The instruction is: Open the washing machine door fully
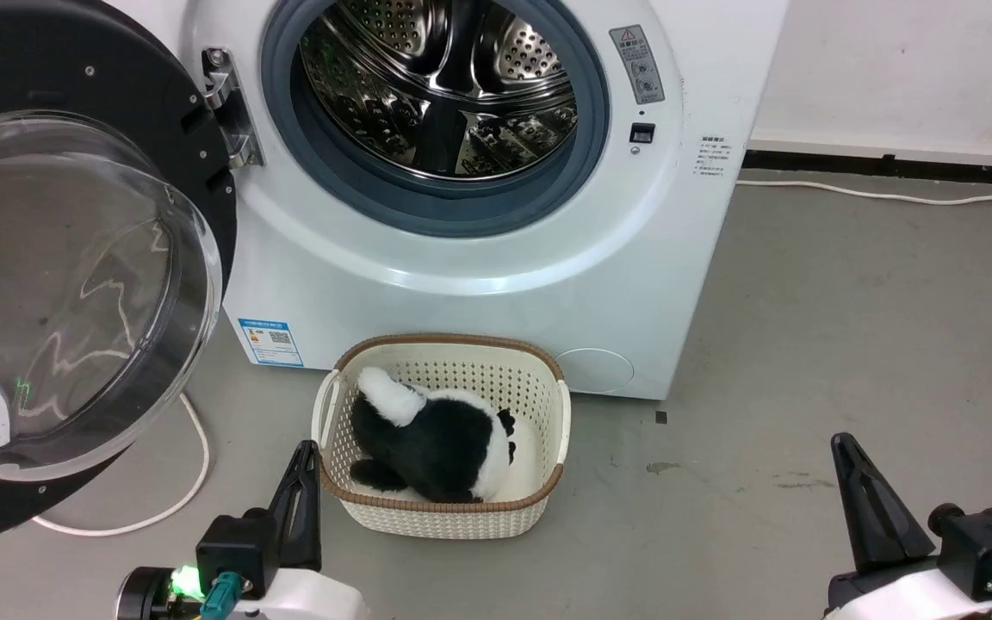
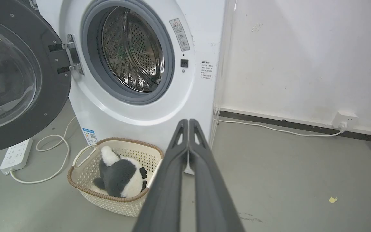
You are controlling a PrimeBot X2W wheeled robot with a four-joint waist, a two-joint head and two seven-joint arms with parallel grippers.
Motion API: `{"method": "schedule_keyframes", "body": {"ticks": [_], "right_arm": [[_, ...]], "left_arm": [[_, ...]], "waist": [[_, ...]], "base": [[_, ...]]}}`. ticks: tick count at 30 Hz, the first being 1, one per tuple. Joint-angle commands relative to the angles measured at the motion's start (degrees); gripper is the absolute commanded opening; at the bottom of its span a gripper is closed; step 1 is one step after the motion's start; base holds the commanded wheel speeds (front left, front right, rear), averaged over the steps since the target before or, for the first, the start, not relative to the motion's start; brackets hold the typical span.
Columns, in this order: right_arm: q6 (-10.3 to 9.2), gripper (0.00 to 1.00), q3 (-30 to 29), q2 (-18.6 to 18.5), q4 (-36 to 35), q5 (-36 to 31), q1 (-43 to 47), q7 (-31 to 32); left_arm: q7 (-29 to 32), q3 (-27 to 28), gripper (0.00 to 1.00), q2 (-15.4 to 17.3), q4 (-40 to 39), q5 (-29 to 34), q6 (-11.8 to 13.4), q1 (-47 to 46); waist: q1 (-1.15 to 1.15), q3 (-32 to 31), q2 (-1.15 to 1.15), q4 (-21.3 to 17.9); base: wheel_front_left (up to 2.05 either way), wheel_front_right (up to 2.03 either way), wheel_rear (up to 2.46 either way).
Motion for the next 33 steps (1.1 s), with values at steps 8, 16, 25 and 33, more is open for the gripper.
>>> {"method": "schedule_keyframes", "body": {"ticks": [8, 16, 25, 33], "right_arm": [[0.02, 0.0, 0.53, 0.16, 0.15, -0.52, -1.0, 1.21], [0.02, 0.0, 0.87, 0.18, 0.17, -0.73, -1.24, 2.03], [0.03, 0.0, 1.31, 0.2, 0.2, -0.99, -1.54, 3.09], [0.03, 0.0, 1.8, 0.23, 0.24, -1.28, -1.88, 4.27]], "left_arm": [[1.17, 0.99, 0.0, -0.37, -0.68, 0.98, -0.81, -0.44], [1.99, 1.53, 0.0, -0.46, -0.96, 1.3, -1.18, -0.49], [3.04, 2.23, 0.0, -0.57, -1.33, 1.72, -1.65, -0.56], [4.2, 3.01, 0.0, -0.7, -1.74, 2.18, -2.17, -0.65]], "waist": [[0.0, -0.03, 0.0, -0.06], [0.0, -0.05, 0.0, -0.11], [0.0, -0.09, 0.0, -0.17], [-0.01, -0.12, 0.0, -0.24]], "base": [[0.0, 0.0, 0.0], [0.0, 0.0, 0.0], [0.0, 0.0, 0.0], [0.0, 0.0, 0.0]]}}
